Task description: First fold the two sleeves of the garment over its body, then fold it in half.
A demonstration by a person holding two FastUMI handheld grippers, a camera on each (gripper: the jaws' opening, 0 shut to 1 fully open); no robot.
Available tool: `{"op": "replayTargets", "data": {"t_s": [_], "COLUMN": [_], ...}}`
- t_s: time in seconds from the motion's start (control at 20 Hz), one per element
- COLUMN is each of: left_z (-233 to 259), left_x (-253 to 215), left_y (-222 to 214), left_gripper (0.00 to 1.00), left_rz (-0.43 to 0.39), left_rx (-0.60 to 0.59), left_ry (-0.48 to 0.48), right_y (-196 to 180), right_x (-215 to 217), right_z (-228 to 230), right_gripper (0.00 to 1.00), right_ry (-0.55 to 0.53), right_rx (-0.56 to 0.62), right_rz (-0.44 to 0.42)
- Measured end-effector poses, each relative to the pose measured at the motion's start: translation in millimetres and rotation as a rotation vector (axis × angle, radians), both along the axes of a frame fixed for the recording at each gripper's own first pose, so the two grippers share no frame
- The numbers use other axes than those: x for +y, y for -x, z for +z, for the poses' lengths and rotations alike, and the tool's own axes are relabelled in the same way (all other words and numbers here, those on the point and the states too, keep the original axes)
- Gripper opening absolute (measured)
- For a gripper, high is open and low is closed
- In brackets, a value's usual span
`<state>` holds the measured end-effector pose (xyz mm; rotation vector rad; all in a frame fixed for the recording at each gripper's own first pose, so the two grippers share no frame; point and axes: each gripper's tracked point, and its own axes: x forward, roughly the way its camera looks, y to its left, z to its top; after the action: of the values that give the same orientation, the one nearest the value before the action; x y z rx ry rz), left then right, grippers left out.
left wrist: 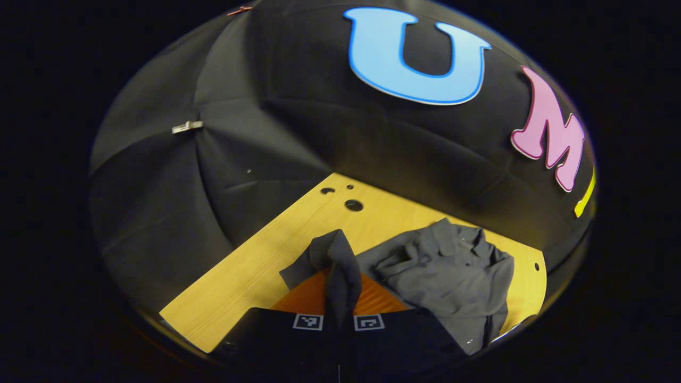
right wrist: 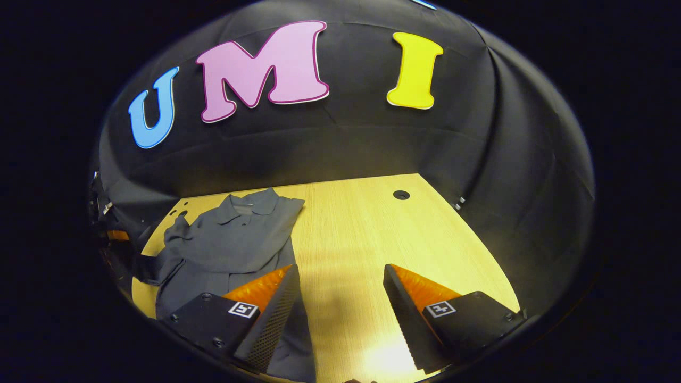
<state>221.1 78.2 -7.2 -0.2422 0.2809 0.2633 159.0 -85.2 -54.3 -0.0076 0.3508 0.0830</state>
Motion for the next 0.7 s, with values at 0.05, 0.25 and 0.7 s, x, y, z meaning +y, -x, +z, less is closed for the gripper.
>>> {"op": "replayTargets", "data": {"t_s": [0.05,0.25,0.7], "left_z": [12,48,43], "left_x": [-13,-86,-294], "left_y": [-9,-49,-110], "left_gripper": [0.07,0.07,0.07], "left_rz": [-0.019,-0.114,-0.505], "left_rx": [-0.017,-0.083,-0.075], "left_ry": [-0.01,-0.026,-0.075], "right_y": [-4,-25,-29], "right_x": [-2,-10,-29], "right_z": [-1,-2,-5], "right_gripper": [0.98,0.98,0.98], "right_ry": [-0.007,-0.007,0.054], "right_rx": [0.009,0.024,0.026], "right_rz": [0.007,0.05,0.114]}}
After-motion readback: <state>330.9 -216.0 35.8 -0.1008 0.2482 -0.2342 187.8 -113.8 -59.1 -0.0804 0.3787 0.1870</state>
